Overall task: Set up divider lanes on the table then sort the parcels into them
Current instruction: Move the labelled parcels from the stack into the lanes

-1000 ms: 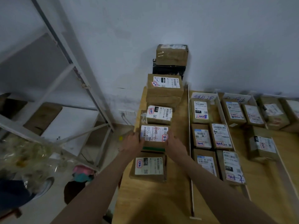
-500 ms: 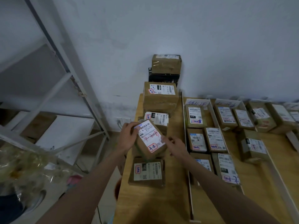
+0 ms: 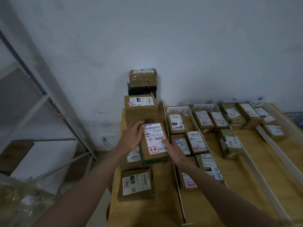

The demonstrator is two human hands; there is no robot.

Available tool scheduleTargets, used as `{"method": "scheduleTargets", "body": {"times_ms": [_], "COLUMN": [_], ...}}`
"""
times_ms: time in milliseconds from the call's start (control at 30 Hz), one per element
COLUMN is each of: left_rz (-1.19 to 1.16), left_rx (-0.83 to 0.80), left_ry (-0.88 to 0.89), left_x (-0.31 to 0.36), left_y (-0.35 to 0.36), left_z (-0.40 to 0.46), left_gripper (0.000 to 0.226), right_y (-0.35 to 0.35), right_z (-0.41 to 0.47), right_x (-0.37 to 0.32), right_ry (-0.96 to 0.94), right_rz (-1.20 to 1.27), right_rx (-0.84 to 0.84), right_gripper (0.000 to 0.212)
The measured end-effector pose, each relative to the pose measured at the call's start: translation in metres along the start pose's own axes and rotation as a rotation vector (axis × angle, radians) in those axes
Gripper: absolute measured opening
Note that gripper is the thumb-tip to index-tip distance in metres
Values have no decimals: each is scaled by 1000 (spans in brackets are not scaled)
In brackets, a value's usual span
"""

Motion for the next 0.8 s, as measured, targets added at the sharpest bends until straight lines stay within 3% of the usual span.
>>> {"method": "scheduleTargets", "body": {"times_ms": [300,400,500,600,800], "left_rz": [518,645,697,721,727], "left_rx": [95,58,59,29,13], "left_ry": [226,282,321,316,277], "left_x": [66,91,116,139,193], "left_y": [60,88,114,146,221], "left_z": [0,-7,-13,-18,-42], "left_gripper": [49,65,73,61,54], "right_y": [-97,-134,-171,-210,-296], "right_z": [-38,-51,-64,-75,-103], "right_x": [14,22,29,39,71], "right_ry": [-29,-30,-34,-49,-35], "right_rz": [-2,34,53,56,32], "right_rx": [268,335,379,411,413], "right_gripper": [42,52,49,64,53]}}
Point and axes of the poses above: each hand's wrist, its own z-axis towards the middle knuckle, its own y-axis out of the palm, x = y × z, the point moved 6 cm from there along z, towards the middle knuckle, and after that the axes turned 6 degrees about -y, right-handed, at the moved point
